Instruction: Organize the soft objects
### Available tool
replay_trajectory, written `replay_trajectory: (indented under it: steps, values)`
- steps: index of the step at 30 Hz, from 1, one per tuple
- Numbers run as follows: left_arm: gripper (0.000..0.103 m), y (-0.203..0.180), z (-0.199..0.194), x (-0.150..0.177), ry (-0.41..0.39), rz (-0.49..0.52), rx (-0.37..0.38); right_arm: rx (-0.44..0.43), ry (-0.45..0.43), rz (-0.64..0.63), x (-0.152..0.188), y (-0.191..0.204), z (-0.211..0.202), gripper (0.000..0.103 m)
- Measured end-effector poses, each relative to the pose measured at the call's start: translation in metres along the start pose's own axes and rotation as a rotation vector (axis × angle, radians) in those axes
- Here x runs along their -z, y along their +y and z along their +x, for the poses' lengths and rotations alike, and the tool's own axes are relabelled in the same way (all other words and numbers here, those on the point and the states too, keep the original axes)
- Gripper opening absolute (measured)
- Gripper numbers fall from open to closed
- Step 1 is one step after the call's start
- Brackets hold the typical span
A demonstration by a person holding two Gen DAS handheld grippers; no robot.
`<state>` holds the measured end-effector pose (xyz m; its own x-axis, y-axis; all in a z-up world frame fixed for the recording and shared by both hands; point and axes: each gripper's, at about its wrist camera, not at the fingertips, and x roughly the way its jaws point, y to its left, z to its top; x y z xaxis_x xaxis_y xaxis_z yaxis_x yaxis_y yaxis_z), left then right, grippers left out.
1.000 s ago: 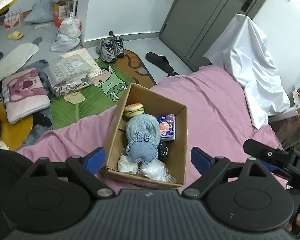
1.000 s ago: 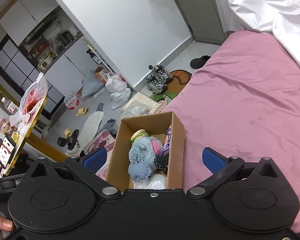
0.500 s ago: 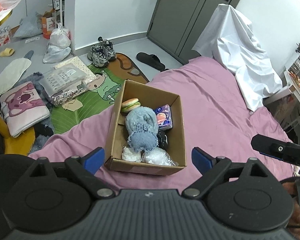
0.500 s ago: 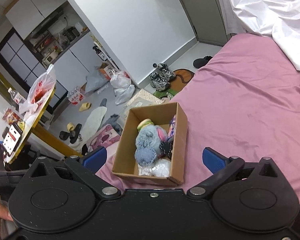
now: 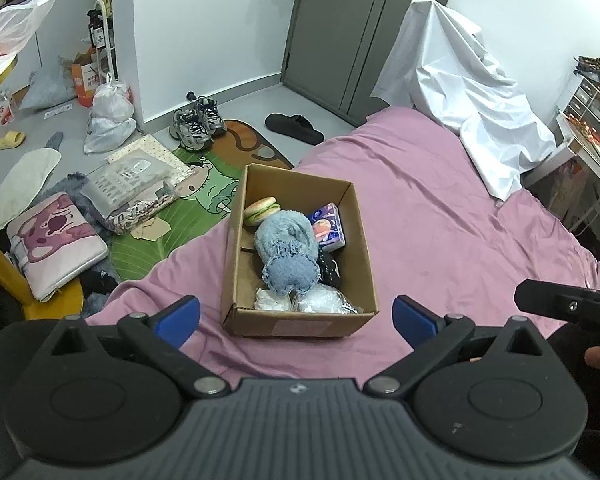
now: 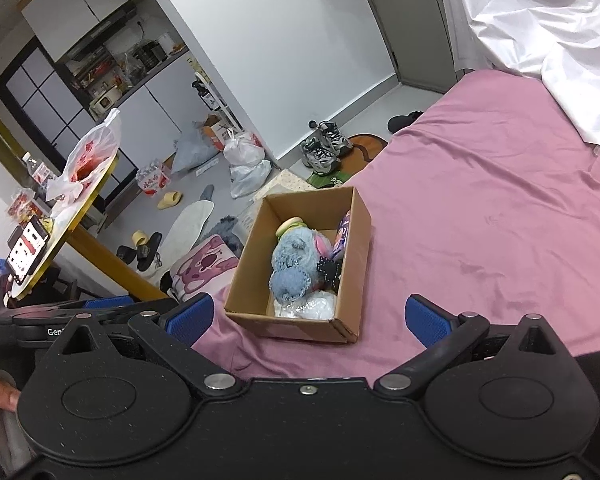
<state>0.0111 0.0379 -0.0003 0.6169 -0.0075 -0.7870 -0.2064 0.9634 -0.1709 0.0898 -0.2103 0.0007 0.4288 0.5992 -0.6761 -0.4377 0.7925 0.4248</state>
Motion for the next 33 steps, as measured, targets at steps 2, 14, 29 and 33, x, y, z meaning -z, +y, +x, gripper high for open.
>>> replay_trajectory:
  steps: [2,14,29,33]
  values:
    - [0.102,-0.001,-0.002,0.001,-0.004,0.004,0.0,0.001,0.003,-0.007,0.002,0.001,-0.002,0.103]
    - [0.102,-0.008,-0.014,0.005,-0.024,0.044,0.006,-0.015,-0.014,-0.009,0.011,0.002,-0.011,0.103]
    - [0.102,-0.007,-0.016,0.005,-0.025,0.049,0.004,-0.017,-0.007,-0.029,0.012,0.004,-0.012,0.103]
    - [0.102,-0.007,-0.017,0.006,-0.026,0.048,0.001,-0.019,-0.005,-0.029,0.012,0.005,-0.011,0.103]
